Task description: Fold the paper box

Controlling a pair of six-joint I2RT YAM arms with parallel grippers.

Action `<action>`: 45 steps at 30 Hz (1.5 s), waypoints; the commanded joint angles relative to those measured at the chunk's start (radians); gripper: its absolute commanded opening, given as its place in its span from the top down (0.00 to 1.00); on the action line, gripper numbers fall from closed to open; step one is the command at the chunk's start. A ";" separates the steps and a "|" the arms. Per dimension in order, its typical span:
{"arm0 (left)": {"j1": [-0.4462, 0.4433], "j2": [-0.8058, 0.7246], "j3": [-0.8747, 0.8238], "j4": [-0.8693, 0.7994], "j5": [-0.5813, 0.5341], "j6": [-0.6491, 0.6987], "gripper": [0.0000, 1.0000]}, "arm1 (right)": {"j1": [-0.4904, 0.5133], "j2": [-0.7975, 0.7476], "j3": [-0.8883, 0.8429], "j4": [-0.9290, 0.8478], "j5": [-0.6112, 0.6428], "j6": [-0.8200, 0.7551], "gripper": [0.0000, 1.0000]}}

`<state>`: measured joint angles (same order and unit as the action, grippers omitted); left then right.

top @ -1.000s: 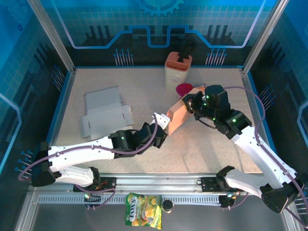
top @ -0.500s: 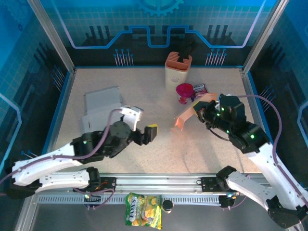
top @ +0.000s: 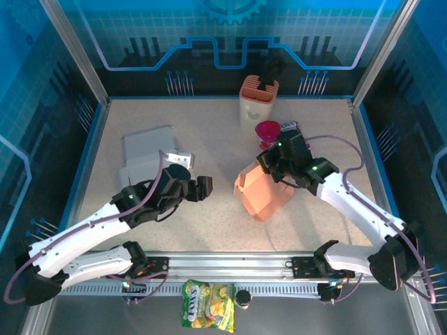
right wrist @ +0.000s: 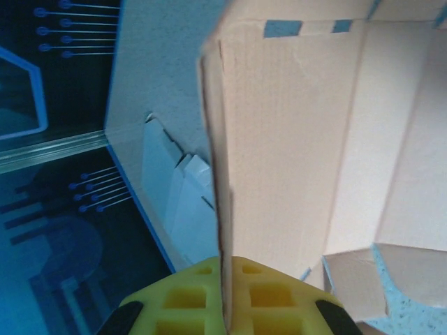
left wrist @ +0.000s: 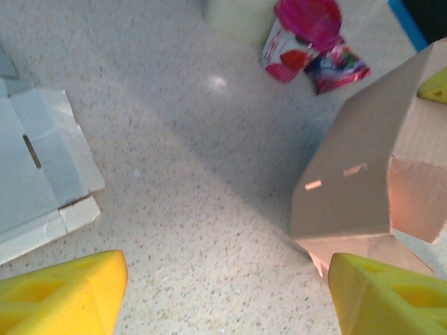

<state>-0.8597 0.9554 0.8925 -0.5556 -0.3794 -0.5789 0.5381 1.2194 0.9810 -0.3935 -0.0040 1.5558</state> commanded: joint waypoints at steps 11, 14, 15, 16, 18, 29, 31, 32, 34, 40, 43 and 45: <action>0.044 0.171 -0.187 0.276 0.133 0.101 0.34 | -0.042 0.072 -0.230 0.486 -0.120 -0.111 1.00; 0.042 0.210 -0.226 0.377 0.169 0.160 0.44 | -0.064 0.077 -0.272 0.554 -0.150 -0.124 1.00; 0.043 0.220 -0.237 0.410 0.188 0.180 0.45 | -0.068 0.076 -0.283 0.571 -0.154 -0.132 1.00; 0.043 0.233 -0.248 0.442 0.208 0.200 0.45 | -0.073 0.074 -0.292 0.584 -0.157 -0.143 1.00; 0.041 0.261 -0.260 0.481 0.229 0.224 0.41 | -0.079 0.079 -0.312 0.625 -0.163 -0.161 1.00; -0.020 0.419 -0.270 0.612 0.190 0.238 0.32 | -0.108 0.182 -0.414 0.882 -0.223 -0.142 1.00; -0.027 0.441 -0.270 0.634 0.189 0.238 0.32 | -0.113 0.193 -0.424 0.900 -0.228 -0.141 1.00; -0.031 0.453 -0.270 0.640 0.180 0.236 0.32 | -0.117 0.202 -0.428 0.909 -0.233 -0.138 1.00; -0.039 0.476 -0.265 0.647 0.161 0.238 0.32 | -0.121 0.212 -0.436 0.927 -0.237 -0.135 1.00; -0.055 0.506 -0.275 0.689 0.087 0.267 0.38 | -0.127 0.238 -0.435 0.932 -0.246 -0.136 1.00; -0.055 0.490 -0.292 0.709 0.069 0.289 0.40 | -0.127 0.257 -0.440 0.953 -0.251 -0.137 1.00; -0.055 0.474 -0.310 0.726 0.067 0.308 0.42 | -0.128 0.267 -0.450 0.970 -0.251 -0.137 1.00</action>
<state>-0.9100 1.4548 0.6136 0.1226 -0.2737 -0.3183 0.4240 1.4670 0.5507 0.5392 -0.2447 1.4242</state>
